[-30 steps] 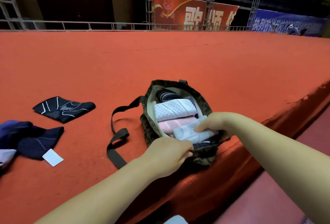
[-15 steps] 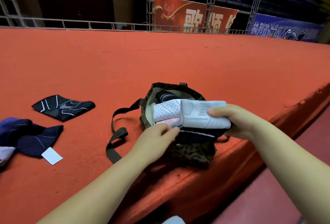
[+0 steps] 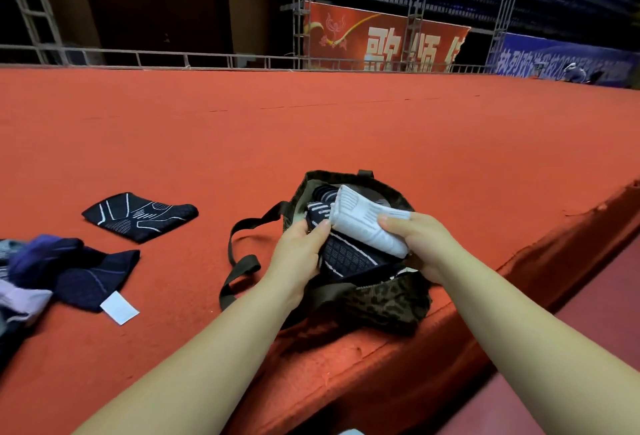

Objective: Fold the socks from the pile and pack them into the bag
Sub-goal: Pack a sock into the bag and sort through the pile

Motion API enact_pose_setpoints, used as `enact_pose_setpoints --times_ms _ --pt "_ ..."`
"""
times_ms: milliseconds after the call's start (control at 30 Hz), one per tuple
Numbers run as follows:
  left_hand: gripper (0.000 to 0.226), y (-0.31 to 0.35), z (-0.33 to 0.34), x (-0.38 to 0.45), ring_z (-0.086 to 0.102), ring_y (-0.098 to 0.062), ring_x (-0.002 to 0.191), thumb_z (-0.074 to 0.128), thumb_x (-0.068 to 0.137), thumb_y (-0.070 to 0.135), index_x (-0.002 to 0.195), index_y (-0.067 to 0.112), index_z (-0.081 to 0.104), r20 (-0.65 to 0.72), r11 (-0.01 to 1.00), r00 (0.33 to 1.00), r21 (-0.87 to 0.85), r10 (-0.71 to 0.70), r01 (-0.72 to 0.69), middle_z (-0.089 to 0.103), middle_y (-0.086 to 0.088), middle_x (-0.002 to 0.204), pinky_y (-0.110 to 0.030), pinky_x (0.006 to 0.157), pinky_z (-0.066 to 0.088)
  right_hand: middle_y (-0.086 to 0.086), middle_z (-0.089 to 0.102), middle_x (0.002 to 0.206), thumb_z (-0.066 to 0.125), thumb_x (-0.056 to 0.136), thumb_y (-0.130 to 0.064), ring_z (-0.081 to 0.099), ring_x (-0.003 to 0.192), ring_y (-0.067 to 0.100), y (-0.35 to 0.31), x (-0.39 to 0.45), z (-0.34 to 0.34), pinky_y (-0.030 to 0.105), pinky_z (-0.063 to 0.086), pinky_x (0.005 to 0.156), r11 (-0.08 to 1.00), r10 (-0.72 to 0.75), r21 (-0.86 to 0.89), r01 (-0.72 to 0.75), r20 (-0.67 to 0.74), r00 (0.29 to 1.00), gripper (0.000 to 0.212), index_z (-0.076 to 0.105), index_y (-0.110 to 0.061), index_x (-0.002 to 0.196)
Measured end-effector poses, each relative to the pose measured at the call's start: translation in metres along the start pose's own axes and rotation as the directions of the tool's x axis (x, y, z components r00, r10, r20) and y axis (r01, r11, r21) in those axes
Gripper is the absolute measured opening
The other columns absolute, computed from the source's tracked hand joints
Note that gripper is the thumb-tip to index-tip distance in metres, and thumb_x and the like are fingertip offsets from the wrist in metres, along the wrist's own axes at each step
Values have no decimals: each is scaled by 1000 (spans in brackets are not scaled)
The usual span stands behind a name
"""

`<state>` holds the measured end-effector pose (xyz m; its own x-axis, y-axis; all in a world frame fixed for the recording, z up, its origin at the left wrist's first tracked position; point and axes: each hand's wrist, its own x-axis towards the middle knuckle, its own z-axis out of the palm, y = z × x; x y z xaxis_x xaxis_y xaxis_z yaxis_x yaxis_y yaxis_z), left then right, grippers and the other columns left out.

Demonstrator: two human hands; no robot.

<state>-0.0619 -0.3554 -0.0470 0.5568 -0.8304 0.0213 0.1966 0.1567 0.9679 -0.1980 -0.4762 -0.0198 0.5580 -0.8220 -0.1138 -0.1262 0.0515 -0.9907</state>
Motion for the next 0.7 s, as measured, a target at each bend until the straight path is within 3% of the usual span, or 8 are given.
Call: enact_pose_setpoints --times_ms 133,267,367,467,567,633,700 --pt "17 -1 -7 4 67 -22 101 50 96 27 104 23 65 -119 999 992 22 47 -45 72 -3 105 -50 95 50 3 73 86 67 87 -22 68 71 17 -6 -1 10 27 52 63 995 -32 -98 33 12 999 17 69 -12 100" --pt "15 3 -10 3 66 -21 101 52 94 33 103 27 62 -139 995 985 35 98 -94 70 -1 106 -47 92 52 2 72 84 65 87 -19 68 71 18 -9 -2 15 36 56 62 964 230 89 -250 191 954 15 64 -18 102" --pt "11 11 -18 5 65 -21 97 52 94 29 100 24 59 -210 990 968 36 138 -133 68 -3 105 -45 90 52 7 70 84 61 90 -16 67 69 23 -12 1 11 38 55 59 963 209 141 -231 153 966 18 61 -16 108" --pt "12 19 -50 6 65 -23 92 47 98 18 100 17 59 -231 996 969 10 89 -89 68 -8 104 -41 86 52 8 68 85 57 94 -15 66 71 22 -15 4 -3 37 58 56 973 175 143 -182 62 983 10 57 -15 104" --pt "12 12 -102 8 64 -25 90 50 97 15 98 16 61 -202 970 979 239 -3 52 68 -12 107 -39 84 50 4 67 79 53 96 -11 65 61 12 -14 5 -18 23 52 47 996 86 -14 -85 137 987 10 58 -13 104" --pt "9 1 -131 8 64 -24 92 53 95 15 97 16 61 -203 867 976 470 -74 163 68 -13 108 -41 88 50 2 70 77 51 94 -3 66 61 11 -13 4 -22 23 52 49 993 68 -109 -40 262 963 14 61 -10 101" --pt "19 -10 -145 9 62 -23 100 58 92 18 110 15 60 -220 742 970 633 -102 222 66 -10 115 -41 97 46 4 73 81 50 90 8 69 69 14 -10 6 -22 24 55 59 972 138 -227 -65 322 937 22 64 -7 96"
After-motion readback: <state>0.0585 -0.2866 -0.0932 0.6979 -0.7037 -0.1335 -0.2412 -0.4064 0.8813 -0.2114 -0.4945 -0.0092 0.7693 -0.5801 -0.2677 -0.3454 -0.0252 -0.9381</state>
